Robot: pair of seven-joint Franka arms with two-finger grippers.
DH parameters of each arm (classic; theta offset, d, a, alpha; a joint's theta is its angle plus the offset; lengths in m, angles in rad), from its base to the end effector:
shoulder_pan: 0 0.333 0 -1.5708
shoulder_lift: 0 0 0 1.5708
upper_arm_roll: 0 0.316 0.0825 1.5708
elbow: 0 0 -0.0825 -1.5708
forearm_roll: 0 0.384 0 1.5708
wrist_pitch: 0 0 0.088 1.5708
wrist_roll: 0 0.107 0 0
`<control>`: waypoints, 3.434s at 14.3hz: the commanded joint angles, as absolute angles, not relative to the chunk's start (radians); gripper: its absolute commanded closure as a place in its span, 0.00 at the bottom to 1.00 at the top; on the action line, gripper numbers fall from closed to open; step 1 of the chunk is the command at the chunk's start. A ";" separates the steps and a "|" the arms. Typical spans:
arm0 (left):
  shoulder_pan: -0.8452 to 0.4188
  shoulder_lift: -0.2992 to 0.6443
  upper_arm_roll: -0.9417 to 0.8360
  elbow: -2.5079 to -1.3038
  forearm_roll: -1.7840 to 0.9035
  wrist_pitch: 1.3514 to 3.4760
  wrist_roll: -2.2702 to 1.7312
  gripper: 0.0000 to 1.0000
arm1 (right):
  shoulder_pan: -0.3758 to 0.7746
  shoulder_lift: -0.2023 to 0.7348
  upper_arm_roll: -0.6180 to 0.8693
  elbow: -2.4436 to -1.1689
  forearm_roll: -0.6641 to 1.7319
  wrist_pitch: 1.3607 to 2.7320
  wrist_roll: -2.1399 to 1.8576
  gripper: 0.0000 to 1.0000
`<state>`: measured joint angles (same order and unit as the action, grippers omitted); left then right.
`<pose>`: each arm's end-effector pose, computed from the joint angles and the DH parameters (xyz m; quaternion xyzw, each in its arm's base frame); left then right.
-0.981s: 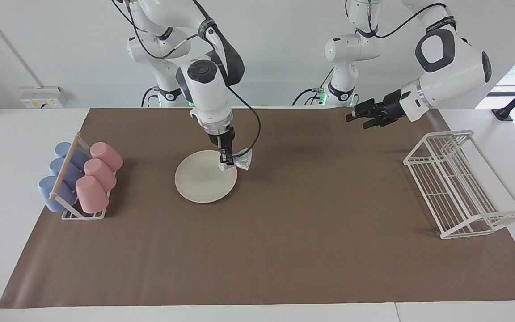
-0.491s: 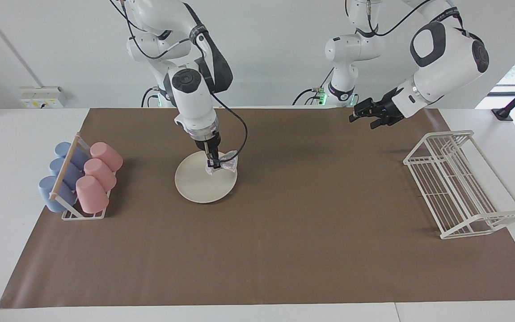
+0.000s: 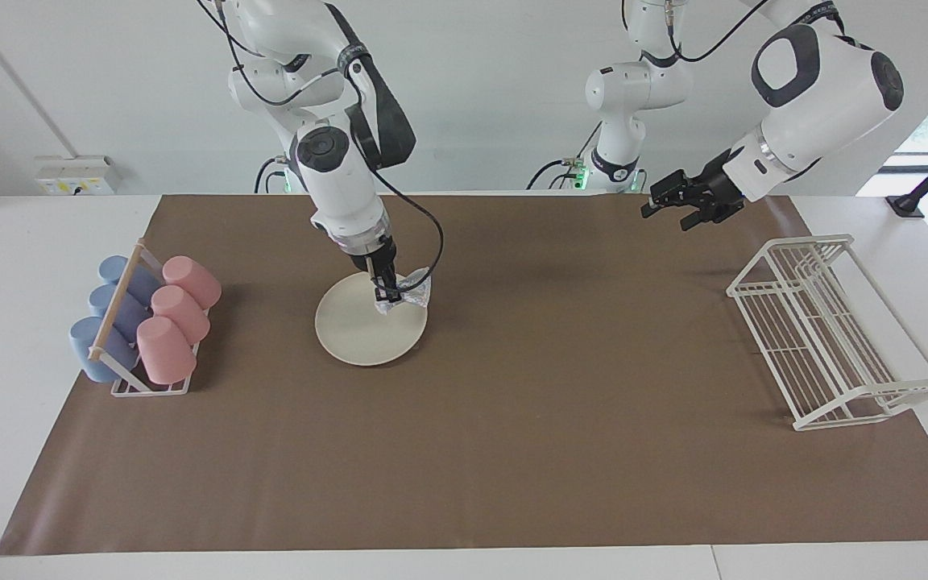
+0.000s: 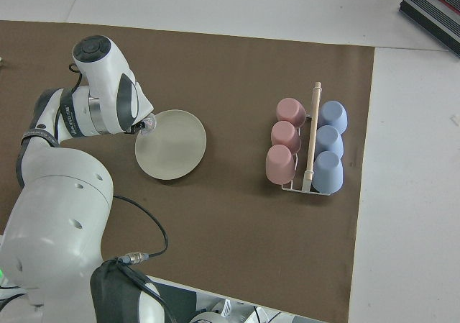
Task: Wipe plate with sponge
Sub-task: 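Move the scrubber onto the white plate with the right gripper, then rub the scrubber in circles over the plate with the right gripper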
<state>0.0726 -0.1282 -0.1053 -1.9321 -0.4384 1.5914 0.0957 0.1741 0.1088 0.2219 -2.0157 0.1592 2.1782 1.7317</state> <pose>0.4982 -0.0632 0.5341 0.9718 -0.0337 -0.0969 0.2124 0.5338 0.2269 0.4064 -0.7541 0.6515 0.0552 0.0622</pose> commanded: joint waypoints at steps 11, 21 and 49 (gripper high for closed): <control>0.075 -0.141 -0.109 -1.931 -0.417 1.592 0.081 0.00 | 0.193 0.116 0.230 -2.264 0.221 2.531 1.718 1.00; 0.077 -0.141 -0.107 -1.931 -0.417 1.592 0.081 0.00 | 0.063 0.117 0.229 -2.281 0.221 2.352 1.508 1.00; 0.075 -0.146 -0.107 -1.919 -0.413 1.585 0.078 0.00 | 0.181 0.172 0.227 -2.279 0.129 2.505 1.708 1.00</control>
<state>0.0726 -0.1287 -0.1047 -1.9196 -0.4366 1.5914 0.0956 0.1985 0.1383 0.2261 -2.2892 0.1313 2.4973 1.7283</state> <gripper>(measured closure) 0.000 0.899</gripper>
